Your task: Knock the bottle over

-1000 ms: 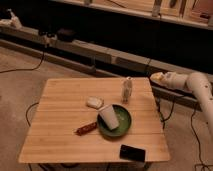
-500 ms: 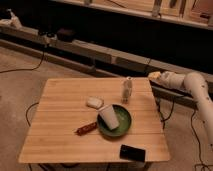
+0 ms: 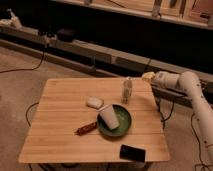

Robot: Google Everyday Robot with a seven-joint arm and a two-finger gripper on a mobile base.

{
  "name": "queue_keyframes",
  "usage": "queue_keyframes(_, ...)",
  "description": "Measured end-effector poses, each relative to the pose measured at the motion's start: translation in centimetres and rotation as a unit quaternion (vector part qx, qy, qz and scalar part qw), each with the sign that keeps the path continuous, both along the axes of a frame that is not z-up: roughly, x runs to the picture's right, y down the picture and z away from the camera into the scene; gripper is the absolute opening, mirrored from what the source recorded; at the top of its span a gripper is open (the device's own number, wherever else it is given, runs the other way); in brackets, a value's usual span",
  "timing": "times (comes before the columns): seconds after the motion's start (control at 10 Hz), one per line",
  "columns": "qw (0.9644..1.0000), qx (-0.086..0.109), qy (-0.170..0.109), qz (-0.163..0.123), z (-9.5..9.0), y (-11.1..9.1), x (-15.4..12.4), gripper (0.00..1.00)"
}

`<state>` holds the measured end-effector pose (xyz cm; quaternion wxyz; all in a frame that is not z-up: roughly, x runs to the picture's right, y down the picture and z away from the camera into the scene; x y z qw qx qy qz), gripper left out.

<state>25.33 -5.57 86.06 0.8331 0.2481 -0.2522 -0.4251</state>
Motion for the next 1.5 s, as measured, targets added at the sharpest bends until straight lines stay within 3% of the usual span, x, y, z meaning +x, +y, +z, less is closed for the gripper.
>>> queue_keyframes(0.6, 0.9997, 0.012, -0.009, -0.018, 1.6, 0.4, -0.8, 0.09)
queue_keyframes(1.0, 0.9984, 0.005, -0.04, -0.039, 2.1, 2.1, -5.4, 0.09)
queue_keyframes(1.2, 0.9939, -0.007, -0.087, -0.067, 0.0, 4.7, -10.6, 0.09)
queue_keyframes(1.3, 0.989, -0.011, -0.12, -0.086, -2.1, 6.0, -13.4, 0.09)
queue_keyframes(1.4, 0.9798, -0.013, -0.168, -0.109, -5.3, 7.4, -16.5, 0.09)
queue_keyframes(1.5, 0.9729, -0.012, -0.198, -0.12, -7.4, 7.9, -17.9, 0.09)
